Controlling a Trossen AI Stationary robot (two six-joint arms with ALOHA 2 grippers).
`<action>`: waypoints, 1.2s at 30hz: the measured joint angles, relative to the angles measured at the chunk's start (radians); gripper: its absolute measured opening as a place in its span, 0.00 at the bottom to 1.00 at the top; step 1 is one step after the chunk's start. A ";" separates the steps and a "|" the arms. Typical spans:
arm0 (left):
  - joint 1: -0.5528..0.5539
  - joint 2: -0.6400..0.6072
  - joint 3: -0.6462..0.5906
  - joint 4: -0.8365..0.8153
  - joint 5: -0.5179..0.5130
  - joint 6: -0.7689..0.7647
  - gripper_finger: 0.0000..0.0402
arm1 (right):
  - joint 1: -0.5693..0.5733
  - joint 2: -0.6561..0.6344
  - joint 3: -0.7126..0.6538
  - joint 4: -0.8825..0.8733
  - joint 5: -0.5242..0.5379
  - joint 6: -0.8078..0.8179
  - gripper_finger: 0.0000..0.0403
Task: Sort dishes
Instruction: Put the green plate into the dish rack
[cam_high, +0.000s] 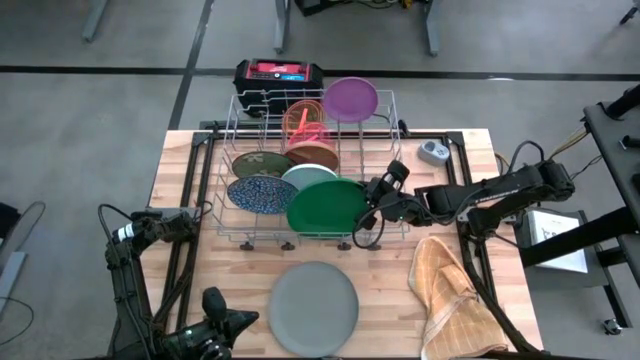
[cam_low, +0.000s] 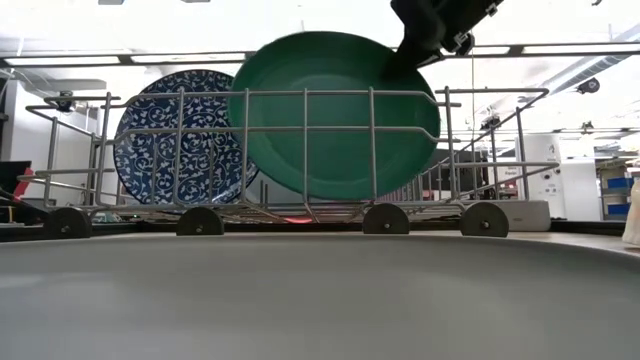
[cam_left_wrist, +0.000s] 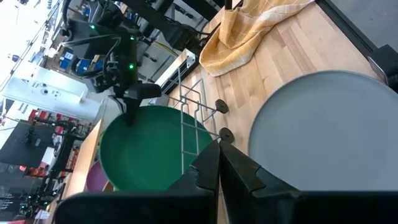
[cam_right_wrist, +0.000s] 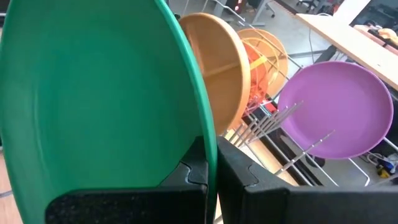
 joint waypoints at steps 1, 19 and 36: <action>0.000 0.000 0.000 0.000 0.000 0.000 0.00 | 0.000 0.000 -0.001 0.001 0.000 0.000 0.00; 0.000 0.000 0.000 0.000 0.000 -0.020 0.00 | -0.001 0.019 -0.004 0.001 0.000 -0.003 0.15; 0.000 0.000 0.000 0.000 -0.001 -0.019 0.00 | 0.000 0.026 -0.003 -0.005 -0.001 -0.115 0.35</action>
